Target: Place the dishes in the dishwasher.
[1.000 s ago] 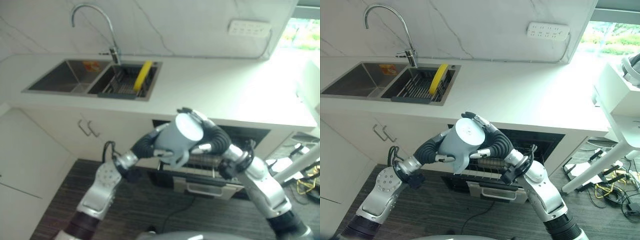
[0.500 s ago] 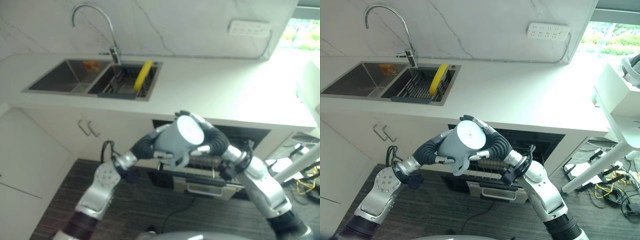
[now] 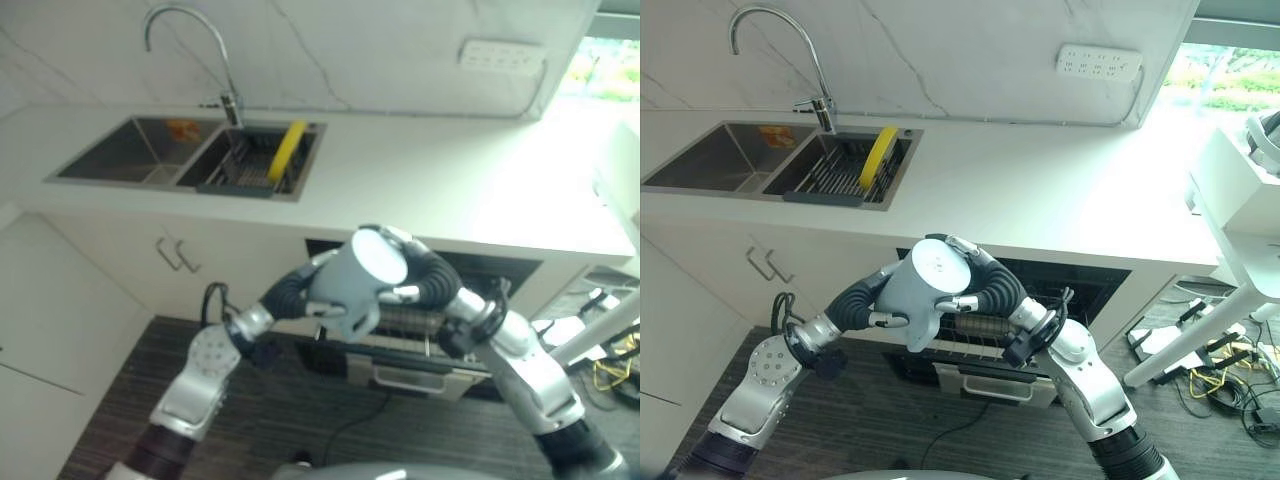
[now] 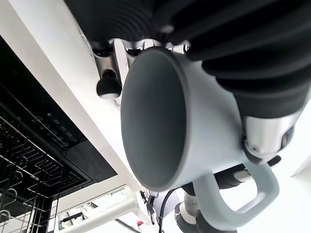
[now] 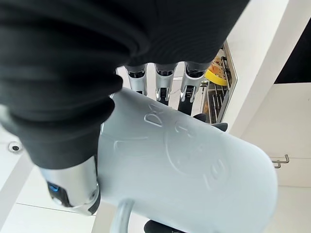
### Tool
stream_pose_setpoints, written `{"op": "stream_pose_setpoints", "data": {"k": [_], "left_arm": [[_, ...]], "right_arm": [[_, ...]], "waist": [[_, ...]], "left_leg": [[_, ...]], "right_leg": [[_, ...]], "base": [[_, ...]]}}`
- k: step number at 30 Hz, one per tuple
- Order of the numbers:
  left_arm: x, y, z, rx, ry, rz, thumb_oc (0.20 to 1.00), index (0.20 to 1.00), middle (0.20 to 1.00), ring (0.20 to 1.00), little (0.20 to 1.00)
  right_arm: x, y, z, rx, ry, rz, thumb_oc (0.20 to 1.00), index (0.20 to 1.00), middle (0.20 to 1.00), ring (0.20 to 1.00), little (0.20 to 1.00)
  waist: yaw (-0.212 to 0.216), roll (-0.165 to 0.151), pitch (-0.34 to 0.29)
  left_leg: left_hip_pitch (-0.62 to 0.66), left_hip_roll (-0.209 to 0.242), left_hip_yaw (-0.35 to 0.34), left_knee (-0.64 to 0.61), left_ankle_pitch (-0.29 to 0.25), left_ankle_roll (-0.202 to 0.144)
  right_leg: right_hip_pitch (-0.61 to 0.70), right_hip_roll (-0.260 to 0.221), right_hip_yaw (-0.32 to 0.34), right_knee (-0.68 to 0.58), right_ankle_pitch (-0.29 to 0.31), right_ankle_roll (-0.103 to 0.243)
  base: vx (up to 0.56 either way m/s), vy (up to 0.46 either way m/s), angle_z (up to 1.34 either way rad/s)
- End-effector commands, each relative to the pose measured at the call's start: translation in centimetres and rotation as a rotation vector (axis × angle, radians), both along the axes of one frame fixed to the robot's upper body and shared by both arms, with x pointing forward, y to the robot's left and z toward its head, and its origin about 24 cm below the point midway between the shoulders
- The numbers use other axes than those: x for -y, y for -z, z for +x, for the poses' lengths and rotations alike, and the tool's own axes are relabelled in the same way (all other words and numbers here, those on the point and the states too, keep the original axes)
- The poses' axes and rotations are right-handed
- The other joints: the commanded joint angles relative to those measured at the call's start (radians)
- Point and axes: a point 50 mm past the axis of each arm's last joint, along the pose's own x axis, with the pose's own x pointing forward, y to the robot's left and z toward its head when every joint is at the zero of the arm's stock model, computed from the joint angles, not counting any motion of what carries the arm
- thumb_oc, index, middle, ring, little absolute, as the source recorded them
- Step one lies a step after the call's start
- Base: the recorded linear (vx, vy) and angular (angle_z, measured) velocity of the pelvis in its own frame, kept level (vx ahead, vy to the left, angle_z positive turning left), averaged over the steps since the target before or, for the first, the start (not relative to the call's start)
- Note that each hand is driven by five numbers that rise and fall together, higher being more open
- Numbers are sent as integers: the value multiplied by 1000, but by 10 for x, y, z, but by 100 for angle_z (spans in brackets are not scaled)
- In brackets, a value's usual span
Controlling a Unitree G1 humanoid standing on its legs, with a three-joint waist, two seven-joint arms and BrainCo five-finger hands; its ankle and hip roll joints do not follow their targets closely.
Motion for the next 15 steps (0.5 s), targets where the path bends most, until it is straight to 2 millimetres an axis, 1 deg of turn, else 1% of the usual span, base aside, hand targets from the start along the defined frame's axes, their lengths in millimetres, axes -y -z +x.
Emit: {"op": "stream_pose_setpoints", "data": {"k": [1, 9, 10, 11, 15], "left_arm": [[10, -37, 2, 191, 80, -21, 200, 200, 200, 200, 200], [8, -28, 5, 127, 22, -63, 200, 200, 200, 200, 200], [7, -27, 5, 119, 14, -70, 520, 520, 520, 520, 520], [7, -25, 5, 110, 5, -80, 1000, 1000, 1000, 1000, 1000], [6, -24, 6, 98, -15, -107, 1000, 1000, 1000, 1000, 1000]], "right_arm": [[-9, -37, -6, 228, -87, -12, 200, 200, 200, 200, 200], [-6, -45, -8, 284, -48, 41, 200, 200, 200, 200, 200], [-6, -45, -8, 288, -39, 49, 200, 200, 200, 200, 200], [-5, -46, -7, 289, -26, 56, 200, 200, 200, 200, 200], [0, -45, -6, 292, 22, 64, 200, 200, 200, 200, 200]], "waist": [[31, -18, -1], [26, -18, -2], [25, -18, -2], [23, -17, -2], [20, -17, 0]], "left_leg": [[57, 81, 44, 7, -71, -57], [60, 82, 49, 7, -75, -55], [61, 82, 51, 7, -75, -55], [62, 82, 51, 7, -75, -54], [64, 82, 51, 7, -77, -53]], "right_leg": [[30, -79, -15, 17, -41, 77], [28, -78, -8, 17, -41, 77], [28, -77, -7, 16, -42, 76], [28, -76, -5, 16, -42, 75], [28, -75, -2, 16, -42, 74]], "base": [[0, 0, 0], [0, 0, 0], [0, 0, 0], [0, 0, 0], [0, 0, 0]]}}
